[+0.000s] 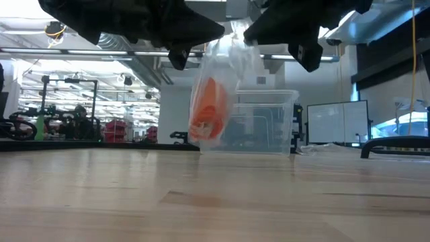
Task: Roll bandage
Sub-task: Put the transparent zip bag with the orange bandage into the transparent bin
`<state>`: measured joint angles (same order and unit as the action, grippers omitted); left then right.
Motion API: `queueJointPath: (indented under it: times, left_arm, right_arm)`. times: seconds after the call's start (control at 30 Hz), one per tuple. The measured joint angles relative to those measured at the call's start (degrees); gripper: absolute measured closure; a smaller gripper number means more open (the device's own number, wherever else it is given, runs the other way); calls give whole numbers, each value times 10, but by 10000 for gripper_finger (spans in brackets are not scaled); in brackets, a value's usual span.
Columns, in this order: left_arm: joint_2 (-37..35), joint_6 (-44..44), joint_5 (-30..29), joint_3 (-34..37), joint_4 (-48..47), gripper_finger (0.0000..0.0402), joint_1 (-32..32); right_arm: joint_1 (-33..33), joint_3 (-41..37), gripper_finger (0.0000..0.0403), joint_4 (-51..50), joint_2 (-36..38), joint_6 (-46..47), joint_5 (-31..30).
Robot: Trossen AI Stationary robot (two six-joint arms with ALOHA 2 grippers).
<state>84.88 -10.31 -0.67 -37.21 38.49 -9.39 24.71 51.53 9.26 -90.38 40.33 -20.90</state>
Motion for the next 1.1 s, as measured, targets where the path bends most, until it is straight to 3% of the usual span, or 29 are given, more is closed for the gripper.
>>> queueJointPath:
  times: [0.07, 0.37, 0.67, 0.83, 1.1]
  left_arm:
    - [0, 0, 0, 0, 0, 399, 0]
    - [-12, -10, 2, 0, -39, 395, 3]
    - [-104, -13, 4, 0, -178, 301, 25]
    - [-146, -18, 4, 0, -250, 277, 28]
    - [-158, -32, 4, 0, -260, 274, 8]
  right_arm:
    - [0, 0, 392, 0, -2, -13, 0]
    - [0, 0, 397, -24, 44, -33, -11]
    - [-34, 0, 400, -104, 167, -44, -39]
    - [-106, 5, 401, -139, 233, -75, -8]
    - [-256, 84, 401, -292, 277, -138, 80]
